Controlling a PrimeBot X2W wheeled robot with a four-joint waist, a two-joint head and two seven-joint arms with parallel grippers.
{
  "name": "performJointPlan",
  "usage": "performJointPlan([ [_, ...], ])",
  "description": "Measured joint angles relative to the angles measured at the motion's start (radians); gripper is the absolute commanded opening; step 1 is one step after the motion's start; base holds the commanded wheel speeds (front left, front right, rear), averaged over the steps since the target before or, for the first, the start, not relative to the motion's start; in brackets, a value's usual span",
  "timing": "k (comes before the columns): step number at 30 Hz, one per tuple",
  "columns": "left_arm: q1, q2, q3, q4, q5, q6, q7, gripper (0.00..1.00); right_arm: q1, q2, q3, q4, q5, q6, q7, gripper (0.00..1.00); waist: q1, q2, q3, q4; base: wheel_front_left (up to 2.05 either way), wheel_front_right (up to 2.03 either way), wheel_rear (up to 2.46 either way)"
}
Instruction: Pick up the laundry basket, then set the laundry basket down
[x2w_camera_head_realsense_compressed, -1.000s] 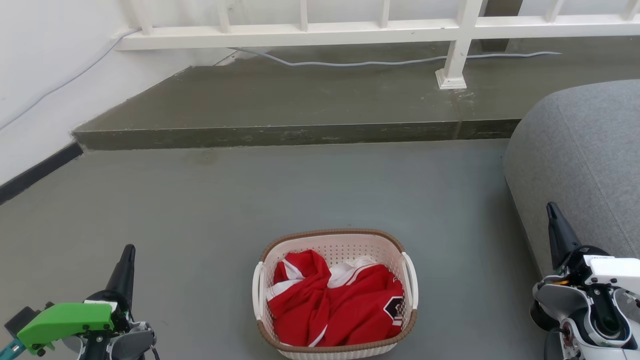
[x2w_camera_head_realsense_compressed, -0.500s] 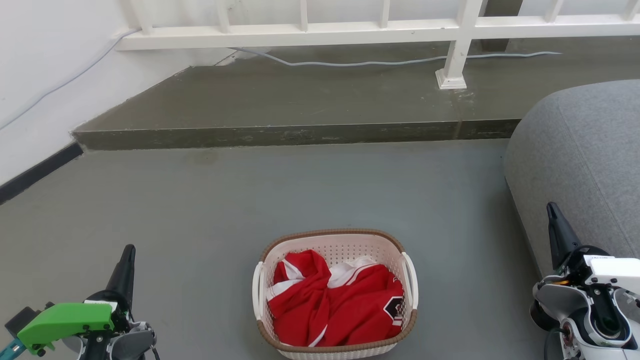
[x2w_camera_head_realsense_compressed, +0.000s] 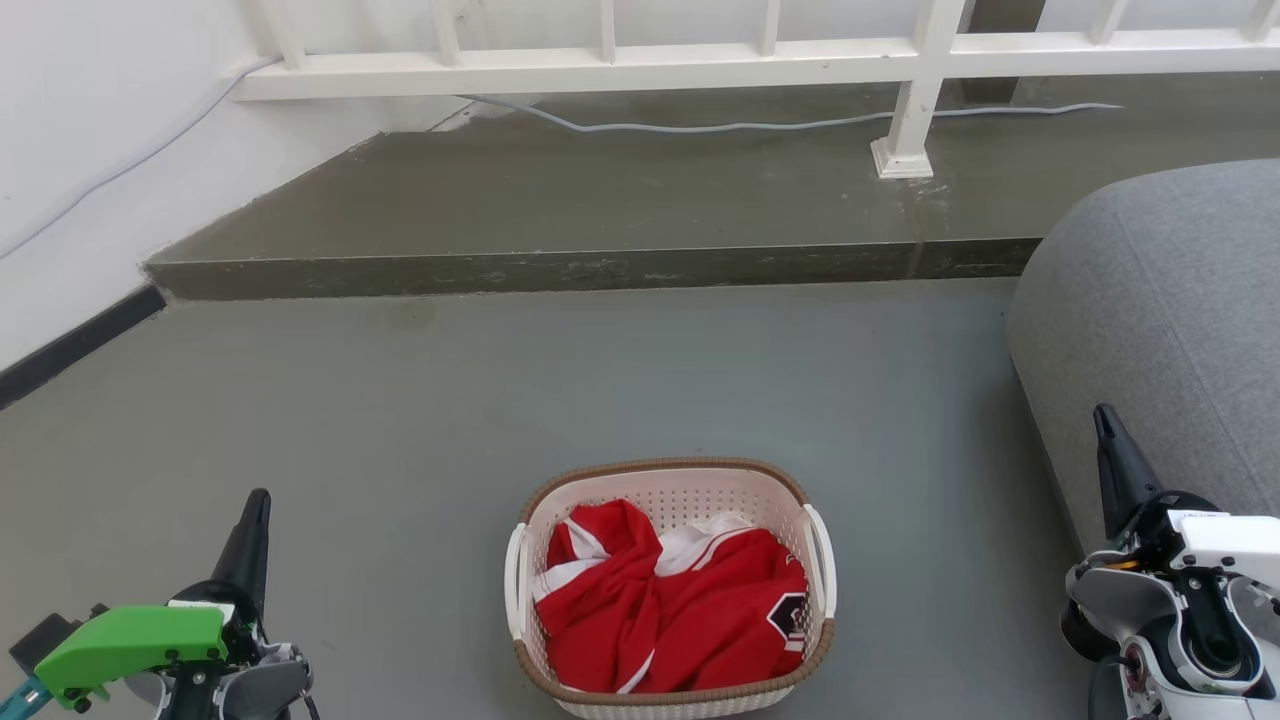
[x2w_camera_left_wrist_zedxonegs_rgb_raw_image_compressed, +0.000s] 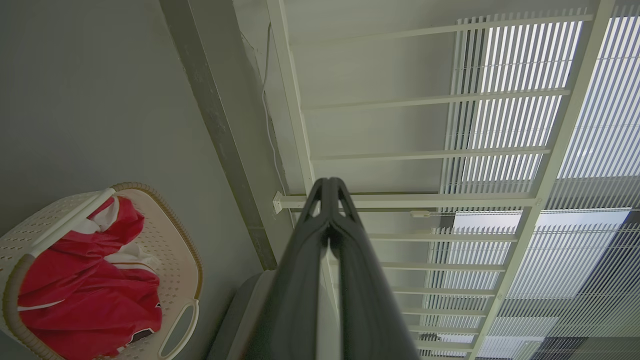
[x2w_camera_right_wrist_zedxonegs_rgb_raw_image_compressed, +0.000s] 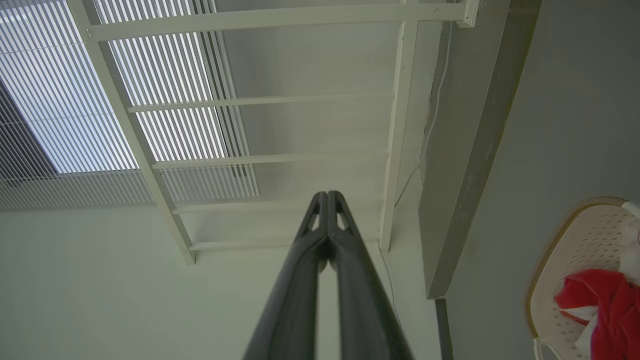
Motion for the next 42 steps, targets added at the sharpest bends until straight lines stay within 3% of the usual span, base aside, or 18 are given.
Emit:
performJointPlan([
  [42, 0.000, -0.002, 0.002, -0.002, 0.000, 0.000, 0.007, 0.00, 0.000, 0.002, -0.003, -0.001, 0.000, 0.000, 0.003, 0.00, 0.0000, 0.0000, 0.000, 0.000, 0.00, 0.00, 0.00],
])
